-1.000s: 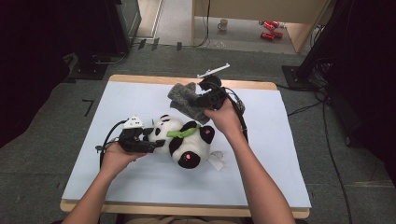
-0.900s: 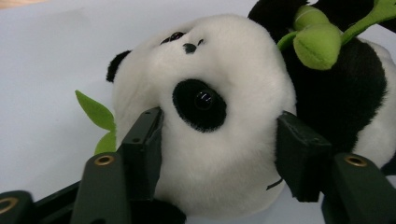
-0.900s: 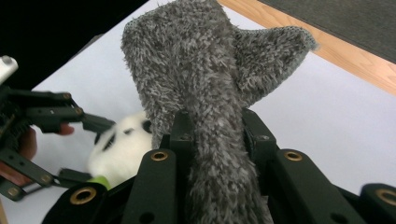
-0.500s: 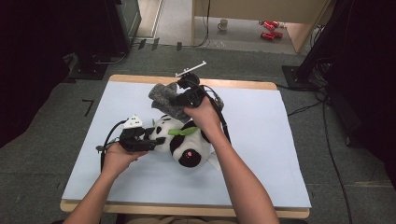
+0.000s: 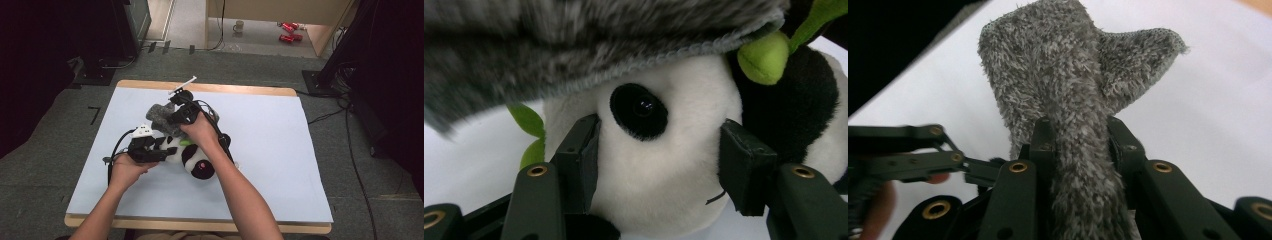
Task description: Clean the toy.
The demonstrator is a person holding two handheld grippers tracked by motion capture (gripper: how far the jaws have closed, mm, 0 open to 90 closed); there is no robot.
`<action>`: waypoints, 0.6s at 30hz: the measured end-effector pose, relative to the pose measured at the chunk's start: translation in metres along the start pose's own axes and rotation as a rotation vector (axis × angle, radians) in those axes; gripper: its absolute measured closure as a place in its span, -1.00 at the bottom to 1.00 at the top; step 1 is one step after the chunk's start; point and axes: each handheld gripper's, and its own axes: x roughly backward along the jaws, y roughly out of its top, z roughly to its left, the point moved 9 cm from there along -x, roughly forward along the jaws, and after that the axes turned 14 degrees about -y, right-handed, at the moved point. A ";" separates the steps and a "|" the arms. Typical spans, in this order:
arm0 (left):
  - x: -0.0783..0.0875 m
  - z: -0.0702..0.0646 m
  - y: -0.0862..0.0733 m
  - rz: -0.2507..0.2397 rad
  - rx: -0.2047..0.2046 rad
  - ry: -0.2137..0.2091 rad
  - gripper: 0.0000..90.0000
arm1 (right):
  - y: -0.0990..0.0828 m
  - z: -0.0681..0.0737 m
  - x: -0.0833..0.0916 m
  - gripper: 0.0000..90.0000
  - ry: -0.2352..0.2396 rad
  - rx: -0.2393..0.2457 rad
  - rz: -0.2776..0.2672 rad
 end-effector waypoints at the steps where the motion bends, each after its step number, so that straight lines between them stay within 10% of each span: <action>1: 0.000 0.000 -0.001 0.001 -0.001 0.001 -0.11 | -0.003 0.000 -0.004 0.57 -0.007 0.009 0.010; 13: 0.000 0.001 -0.004 0.003 0.046 -0.004 -0.10 | -0.021 -0.029 -0.018 0.60 -0.096 0.033 0.068; 18: 0.000 0.000 -0.006 0.000 0.041 -0.007 -0.10 | -0.029 -0.040 -0.014 0.62 -0.077 -0.031 0.113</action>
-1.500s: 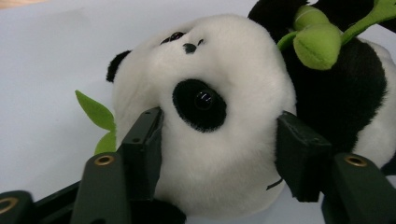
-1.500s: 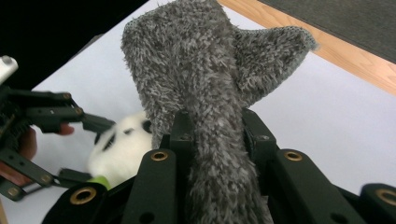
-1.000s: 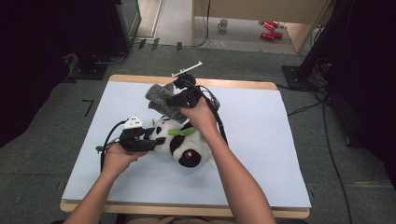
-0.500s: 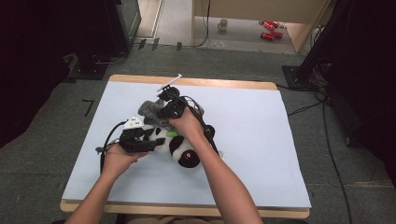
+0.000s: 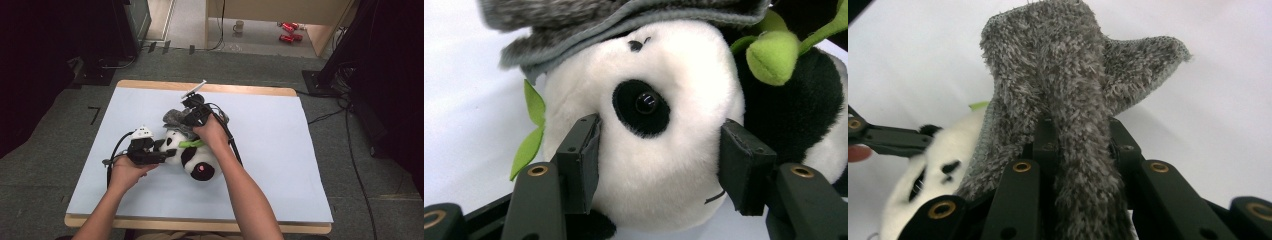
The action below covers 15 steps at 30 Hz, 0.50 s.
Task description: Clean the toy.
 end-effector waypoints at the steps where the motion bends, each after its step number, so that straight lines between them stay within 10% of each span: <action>1: 0.000 0.000 0.000 -0.001 0.003 -0.007 -0.10 | -0.001 -0.002 0.001 0.63 -0.013 0.010 0.006; 6: 0.000 0.003 -0.001 -0.064 0.007 -0.069 -0.09 | -0.007 -0.013 0.000 0.63 -0.012 0.001 0.024; 15: -0.002 0.001 0.002 -0.034 -0.011 -0.046 -0.05 | -0.017 -0.026 -0.002 0.65 0.020 -0.045 0.053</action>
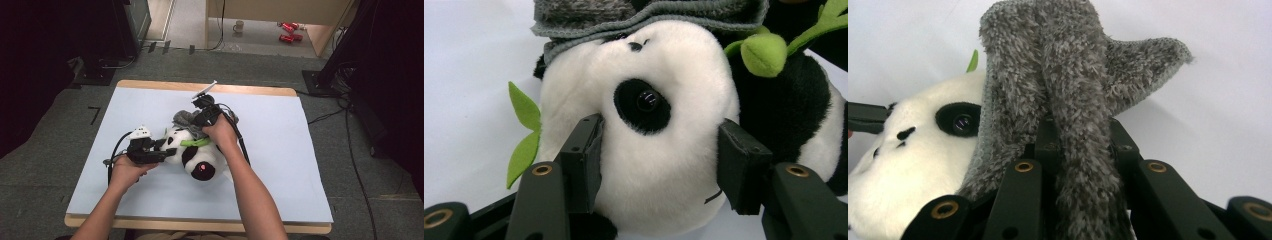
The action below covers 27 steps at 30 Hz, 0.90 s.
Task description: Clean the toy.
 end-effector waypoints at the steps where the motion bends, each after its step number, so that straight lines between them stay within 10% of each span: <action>1: 0.000 0.000 0.001 0.005 0.000 0.000 -0.06 | -0.002 -0.002 0.000 0.65 0.013 -0.018 0.009; 10: 0.001 -0.001 0.000 0.011 -0.016 -0.004 -0.08 | -0.016 -0.026 0.000 0.65 0.008 -0.046 0.086; 18: 0.002 -0.001 0.000 -0.001 -0.017 -0.002 -0.13 | 0.000 -0.040 0.027 0.65 -0.027 -0.049 -0.009; 27: 0.001 -0.001 0.001 -0.005 -0.016 0.012 -0.13 | 0.026 -0.014 0.048 0.65 -0.022 -0.007 -0.077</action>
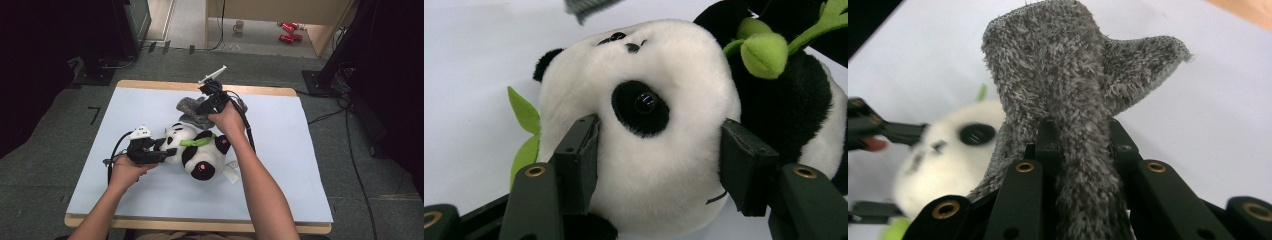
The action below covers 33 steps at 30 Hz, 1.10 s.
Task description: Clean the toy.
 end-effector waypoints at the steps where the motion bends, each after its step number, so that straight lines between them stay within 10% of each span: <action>1: 0.000 0.000 0.000 0.000 0.000 0.001 -0.12 | 0.004 0.005 0.002 0.65 0.005 0.004 -0.007; 17: 0.000 -0.001 0.003 0.049 0.020 0.046 -0.01 | -0.003 0.075 -0.023 0.63 0.056 0.084 -0.018; 33: -0.003 0.003 0.003 0.049 0.036 0.004 -0.03 | -0.032 0.026 -0.036 0.67 -0.042 0.060 0.040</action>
